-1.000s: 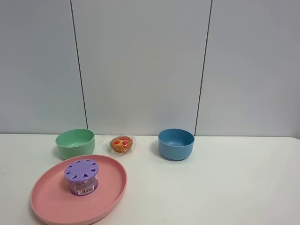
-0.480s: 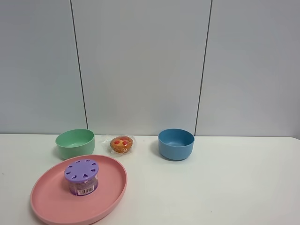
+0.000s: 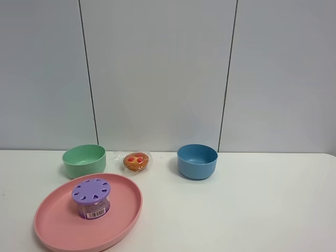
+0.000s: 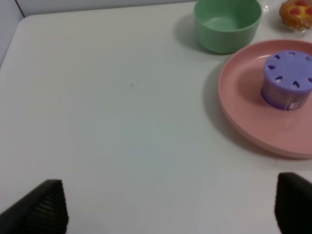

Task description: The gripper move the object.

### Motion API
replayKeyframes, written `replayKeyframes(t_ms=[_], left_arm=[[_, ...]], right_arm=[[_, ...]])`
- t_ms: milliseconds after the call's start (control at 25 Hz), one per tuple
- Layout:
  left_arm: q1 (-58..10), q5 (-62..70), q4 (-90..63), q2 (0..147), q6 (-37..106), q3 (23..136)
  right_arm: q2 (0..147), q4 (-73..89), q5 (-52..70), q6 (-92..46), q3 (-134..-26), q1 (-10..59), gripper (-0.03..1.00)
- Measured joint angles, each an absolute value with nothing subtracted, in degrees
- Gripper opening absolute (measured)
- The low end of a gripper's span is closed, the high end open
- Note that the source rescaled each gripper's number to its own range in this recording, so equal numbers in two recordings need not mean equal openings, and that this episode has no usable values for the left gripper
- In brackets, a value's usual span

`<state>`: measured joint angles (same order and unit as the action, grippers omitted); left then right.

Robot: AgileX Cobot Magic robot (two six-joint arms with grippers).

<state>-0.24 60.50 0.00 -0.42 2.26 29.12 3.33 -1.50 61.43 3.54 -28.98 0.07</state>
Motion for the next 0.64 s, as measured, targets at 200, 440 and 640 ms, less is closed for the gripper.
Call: replayKeyframes(t_ms=[200,440,640], left_arm=[[-0.24,60.5,0.0,-0.42,2.26,29.12],[-0.24,60.5,0.0,-0.42,2.26,29.12],[-0.24,60.5,0.0,-0.42,2.26,29.12]], right_arm=[[3.33,-1.5,61.43,3.54,-28.98,0.07,0.65],[3.33,-1.5,61.43,3.54,-28.98,0.07,0.65],[3.33,-1.5,61.43,3.54,-28.98,0.07,0.65]])
